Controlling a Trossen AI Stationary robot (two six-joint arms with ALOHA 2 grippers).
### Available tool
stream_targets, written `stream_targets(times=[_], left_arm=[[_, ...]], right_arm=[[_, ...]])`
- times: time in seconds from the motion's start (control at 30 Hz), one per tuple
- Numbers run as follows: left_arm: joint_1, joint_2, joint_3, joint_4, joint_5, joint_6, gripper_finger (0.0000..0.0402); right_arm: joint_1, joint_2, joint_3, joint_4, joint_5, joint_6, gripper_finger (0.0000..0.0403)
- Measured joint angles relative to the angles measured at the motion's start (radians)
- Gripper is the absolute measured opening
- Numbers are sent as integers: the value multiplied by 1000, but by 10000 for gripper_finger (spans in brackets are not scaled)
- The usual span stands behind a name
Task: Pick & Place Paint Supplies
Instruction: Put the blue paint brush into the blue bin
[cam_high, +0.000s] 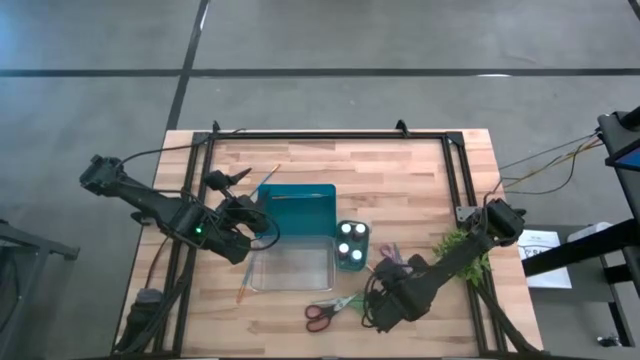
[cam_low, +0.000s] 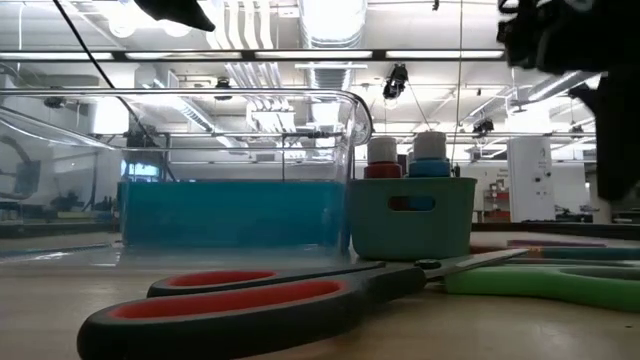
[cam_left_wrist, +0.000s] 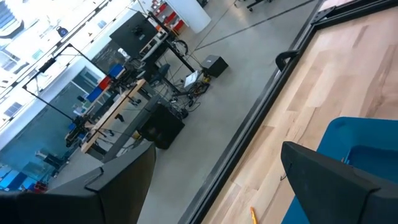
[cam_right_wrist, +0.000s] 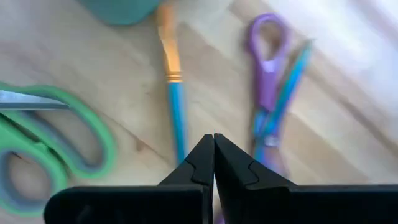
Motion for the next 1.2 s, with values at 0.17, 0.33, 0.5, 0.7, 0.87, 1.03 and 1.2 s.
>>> stream_targets(times=[0.17, 0.33, 0.5, 0.7, 0.87, 1.03, 1.2], left_arm=[[0, 0, 0, 0, 2, 0, 353], [0, 0, 0, 0, 2, 0, 353], [0, 0, 0, -1, 2, 0, 353], [0, 0, 0, -1, 2, 0, 353], [0, 0, 0, -1, 8, 0, 353], [0, 0, 0, -1, 10, 0, 353], [0, 0, 0, -1, 10, 0, 353]], right_arm=[[22, -13, 92, -197, 73, 65, 6], [31, -39, 148, -248, 140, 79, 6], [30, -43, 147, -234, 140, 82, 7], [31, -39, 102, -77, 158, 15, 8], [29, -43, 53, -7, 137, -3, 13], [13, -45, 1, 70, 110, -9, 67], [-3, -46, -60, 156, 108, -20, 145]])
